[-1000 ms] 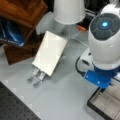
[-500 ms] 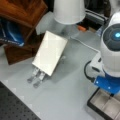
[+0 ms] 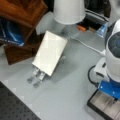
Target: Open the box. Pick up the pen. Place the pen in the box. Pick up the book. Place the book on the shelf.
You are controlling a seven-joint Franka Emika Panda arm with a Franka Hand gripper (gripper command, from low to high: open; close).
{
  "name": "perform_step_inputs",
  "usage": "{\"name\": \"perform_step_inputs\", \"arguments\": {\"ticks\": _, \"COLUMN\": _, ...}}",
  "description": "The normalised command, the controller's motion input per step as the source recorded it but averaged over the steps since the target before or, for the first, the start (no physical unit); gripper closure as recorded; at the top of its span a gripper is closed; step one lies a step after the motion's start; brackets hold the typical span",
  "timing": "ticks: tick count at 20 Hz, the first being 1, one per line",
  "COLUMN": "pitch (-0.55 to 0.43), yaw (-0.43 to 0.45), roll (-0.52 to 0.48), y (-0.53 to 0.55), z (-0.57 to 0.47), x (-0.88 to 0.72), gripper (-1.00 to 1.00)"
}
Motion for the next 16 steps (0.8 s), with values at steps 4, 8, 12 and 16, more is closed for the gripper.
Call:
{"name": "perform_step_inputs", "arguments": {"ticks": 4, "pitch": -0.075, "yaw": -0.190, "roll": -0.111, "y": 0.13, "z": -0.16, "x": 0.04, "gripper": 1.00}}
{"name": "perform_step_inputs", "arguments": {"ticks": 8, "pitch": -0.073, "yaw": -0.166, "roll": -0.121, "y": 0.06, "z": -0.11, "x": 0.02, "gripper": 1.00}}
{"name": "perform_step_inputs", "arguments": {"ticks": 12, "pitch": -0.069, "yaw": -0.114, "roll": -0.134, "y": 0.00, "z": -0.08, "x": -0.01, "gripper": 1.00}}
{"name": "perform_step_inputs", "arguments": {"ticks": 16, "pitch": -0.063, "yaw": -0.078, "roll": -0.131, "y": -0.04, "z": -0.04, "x": -0.07, "gripper": -1.00}}
